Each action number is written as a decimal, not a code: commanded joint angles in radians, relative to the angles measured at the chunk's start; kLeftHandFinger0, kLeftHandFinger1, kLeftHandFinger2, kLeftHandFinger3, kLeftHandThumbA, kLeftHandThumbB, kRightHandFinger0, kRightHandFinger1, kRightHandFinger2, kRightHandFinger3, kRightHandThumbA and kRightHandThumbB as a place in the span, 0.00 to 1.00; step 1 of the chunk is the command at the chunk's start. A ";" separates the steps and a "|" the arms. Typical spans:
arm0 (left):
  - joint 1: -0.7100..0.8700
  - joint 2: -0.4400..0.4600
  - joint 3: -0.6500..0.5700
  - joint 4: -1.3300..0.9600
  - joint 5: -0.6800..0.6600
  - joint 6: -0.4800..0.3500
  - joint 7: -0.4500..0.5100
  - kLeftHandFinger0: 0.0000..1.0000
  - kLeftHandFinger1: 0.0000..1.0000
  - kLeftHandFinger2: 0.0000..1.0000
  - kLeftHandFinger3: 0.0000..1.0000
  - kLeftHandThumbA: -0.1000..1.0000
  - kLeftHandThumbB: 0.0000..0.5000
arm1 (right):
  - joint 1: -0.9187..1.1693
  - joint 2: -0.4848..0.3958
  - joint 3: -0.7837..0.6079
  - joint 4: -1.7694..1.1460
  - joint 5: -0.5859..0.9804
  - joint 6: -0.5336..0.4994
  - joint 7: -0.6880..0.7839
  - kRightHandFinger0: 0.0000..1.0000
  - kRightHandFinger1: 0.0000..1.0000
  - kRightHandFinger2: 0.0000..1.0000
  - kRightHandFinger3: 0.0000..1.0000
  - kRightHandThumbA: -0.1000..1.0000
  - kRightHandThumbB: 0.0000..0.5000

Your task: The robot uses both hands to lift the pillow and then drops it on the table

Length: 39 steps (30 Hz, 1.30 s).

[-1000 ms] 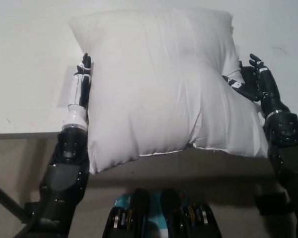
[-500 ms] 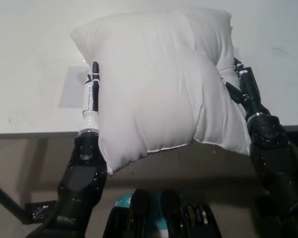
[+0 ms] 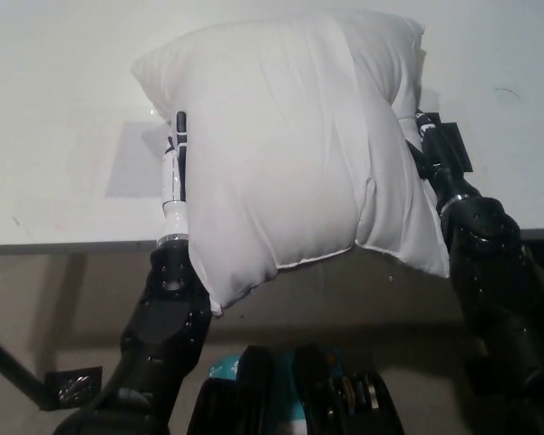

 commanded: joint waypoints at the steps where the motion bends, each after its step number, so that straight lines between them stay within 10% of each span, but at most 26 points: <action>1: -0.060 -0.112 -0.060 0.006 0.014 0.013 -0.074 1.00 1.00 1.00 1.00 1.00 0.30 | -0.035 0.098 0.071 -0.055 0.039 0.040 0.146 1.00 1.00 1.00 1.00 1.00 0.84; 16: -0.075 -0.098 -0.164 -0.384 0.039 0.139 -0.080 1.00 1.00 1.00 1.00 1.00 0.41 | -0.025 0.078 0.126 -0.450 0.042 0.067 0.118 1.00 1.00 1.00 1.00 1.00 0.97; 20: -0.117 -0.094 -0.176 -0.548 0.025 0.159 -0.090 1.00 1.00 1.00 1.00 1.00 0.59 | -0.058 0.051 0.139 -0.605 -0.008 0.054 0.084 1.00 1.00 1.00 1.00 1.00 0.99; 26: -0.174 -0.060 -0.226 -0.805 0.091 0.233 -0.105 1.00 1.00 1.00 1.00 1.00 0.55 | -0.123 0.019 0.146 -0.853 -0.031 0.107 0.064 1.00 1.00 1.00 1.00 1.00 0.83; 39: -0.315 0.006 -0.225 -0.871 0.150 0.263 -0.066 1.00 1.00 1.00 1.00 1.00 0.59 | -0.206 -0.033 0.142 -1.026 -0.091 0.172 0.008 1.00 1.00 1.00 1.00 1.00 0.90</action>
